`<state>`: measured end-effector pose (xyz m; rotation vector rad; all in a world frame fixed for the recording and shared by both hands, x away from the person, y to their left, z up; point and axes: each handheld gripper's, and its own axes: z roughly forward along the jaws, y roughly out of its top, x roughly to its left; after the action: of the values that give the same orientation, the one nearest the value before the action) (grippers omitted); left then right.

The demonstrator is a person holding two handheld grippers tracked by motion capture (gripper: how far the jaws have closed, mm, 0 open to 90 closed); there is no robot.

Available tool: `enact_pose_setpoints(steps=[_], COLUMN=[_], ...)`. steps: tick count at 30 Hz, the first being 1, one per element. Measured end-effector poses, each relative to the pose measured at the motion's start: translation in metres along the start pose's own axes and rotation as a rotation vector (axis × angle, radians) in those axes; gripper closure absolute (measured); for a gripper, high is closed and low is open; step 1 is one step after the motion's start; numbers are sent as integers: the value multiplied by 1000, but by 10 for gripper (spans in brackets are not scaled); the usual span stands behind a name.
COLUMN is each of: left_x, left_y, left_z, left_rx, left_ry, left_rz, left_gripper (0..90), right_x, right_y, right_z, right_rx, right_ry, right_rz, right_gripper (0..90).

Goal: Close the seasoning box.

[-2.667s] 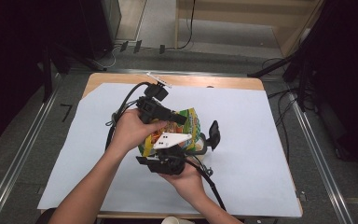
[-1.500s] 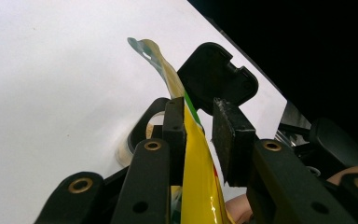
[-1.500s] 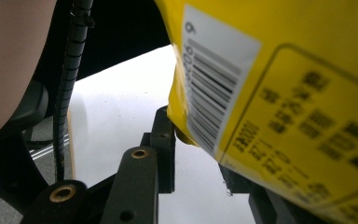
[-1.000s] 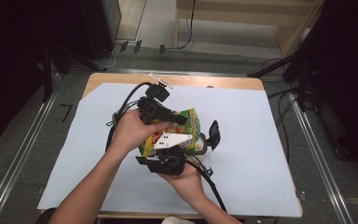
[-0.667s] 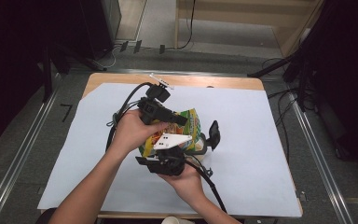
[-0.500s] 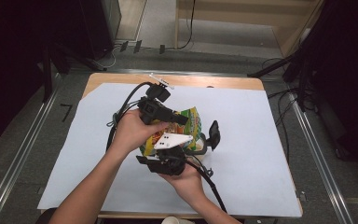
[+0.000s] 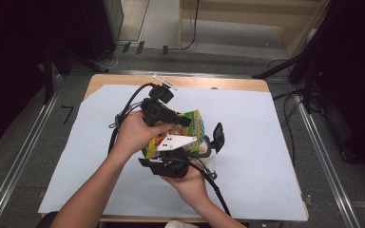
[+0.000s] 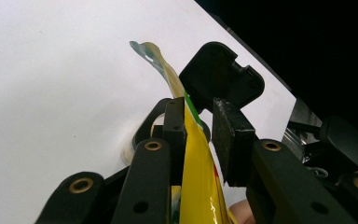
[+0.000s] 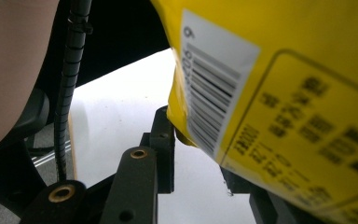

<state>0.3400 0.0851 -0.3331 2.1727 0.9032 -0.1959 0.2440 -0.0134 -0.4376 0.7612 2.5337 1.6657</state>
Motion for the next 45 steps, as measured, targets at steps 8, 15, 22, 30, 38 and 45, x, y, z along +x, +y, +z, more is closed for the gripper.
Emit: enact_pose_setpoints(steps=[8, 15, 22, 30, 38, 45], left_x=[-1, -5, -8, -10, -11, -10], left_y=[1, 1, 1, 0, 0, 0], left_z=[-1, 1, 1, 2, 2, 2], left_rx=[-5, 4, 4, 5, 9, 9], left_ry=[0, 16, 23, 27, 33, 29], left_rz=[3, 12, 20, 25, 28, 27], left_gripper=[747, 745, 744, 743, 743, 744], right_x=[0, -1, -1, -3, -4, -4], right_y=[2, 0, -2, -4, -4, -4], right_z=[-2, 0, 0, 1, 1, 1], right_rx=[-3, -6, -8, -13, -10, -9], right_ry=[2, 9, 4, -2, 0, 1], right_rz=[2, 9, 6, 8, 15, 16], right_gripper=[708, 709, 709, 702, 698, 697])
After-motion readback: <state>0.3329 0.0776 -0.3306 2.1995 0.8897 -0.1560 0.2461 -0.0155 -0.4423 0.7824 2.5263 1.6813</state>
